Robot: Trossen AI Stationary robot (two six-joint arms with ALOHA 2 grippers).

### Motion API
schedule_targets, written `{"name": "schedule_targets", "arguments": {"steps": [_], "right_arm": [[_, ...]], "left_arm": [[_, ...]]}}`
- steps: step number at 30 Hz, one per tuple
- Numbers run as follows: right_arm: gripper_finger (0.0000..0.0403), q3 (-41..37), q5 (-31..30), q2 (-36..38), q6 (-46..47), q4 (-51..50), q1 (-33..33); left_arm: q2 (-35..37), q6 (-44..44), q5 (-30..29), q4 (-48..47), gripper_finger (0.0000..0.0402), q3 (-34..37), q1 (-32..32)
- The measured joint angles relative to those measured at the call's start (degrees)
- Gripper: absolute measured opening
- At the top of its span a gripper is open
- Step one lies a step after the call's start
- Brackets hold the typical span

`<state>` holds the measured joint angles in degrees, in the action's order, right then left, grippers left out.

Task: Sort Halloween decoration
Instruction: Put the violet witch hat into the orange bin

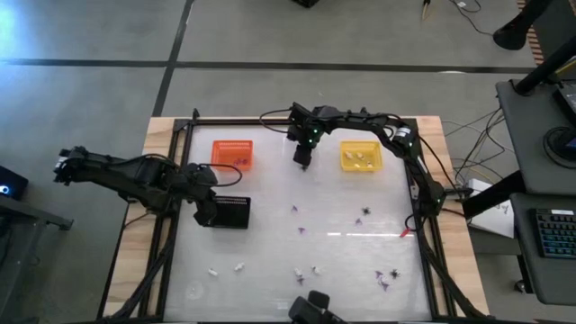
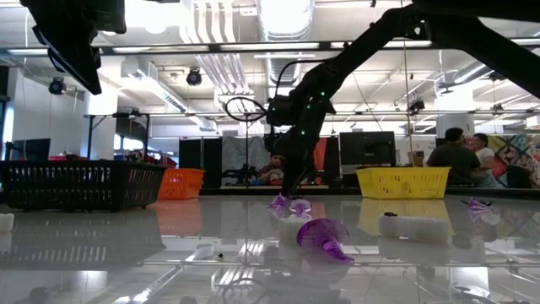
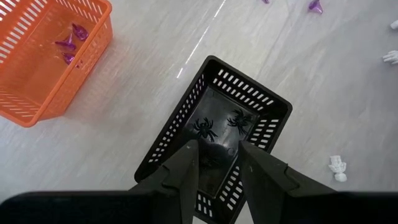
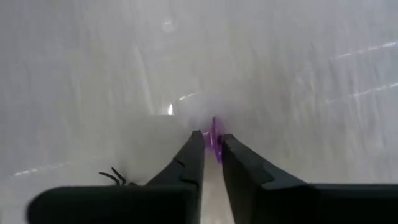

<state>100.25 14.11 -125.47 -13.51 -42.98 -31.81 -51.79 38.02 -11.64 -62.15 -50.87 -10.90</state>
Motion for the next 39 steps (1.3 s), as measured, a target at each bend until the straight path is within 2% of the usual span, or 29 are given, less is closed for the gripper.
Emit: {"name": "schedule_targets", "arguments": {"steps": [4,16,26,33,39], "right_arm": [[0.0012,1.6,-0.4,-0.2,1.5,-0.6,-0.1],[0.0008,12.5,-0.4,-0.4,8.1,-5.1,0.5],[0.0008,14.0,2.6,-0.3,20.5,8.7,5.0],[0.0008,14.0,2.8,-1.2,30.5,21.1,8.2],[0.0008,13.9,3.0,-4.4,33.3,27.1,10.5]], "left_arm": [[0.0,0.0,0.0,0.0,0.0096,0.0,0.0],[0.4,0.0,0.1,-0.2,0.0096,0.0,0.0],[1.8,0.0,0.0,0.0,0.0096,0.0,0.0],[2.8,0.0,-3.6,0.0,0.0096,0.0,0.0],[2.9,0.0,-4.0,0.0,0.0096,0.0,0.0]]}}
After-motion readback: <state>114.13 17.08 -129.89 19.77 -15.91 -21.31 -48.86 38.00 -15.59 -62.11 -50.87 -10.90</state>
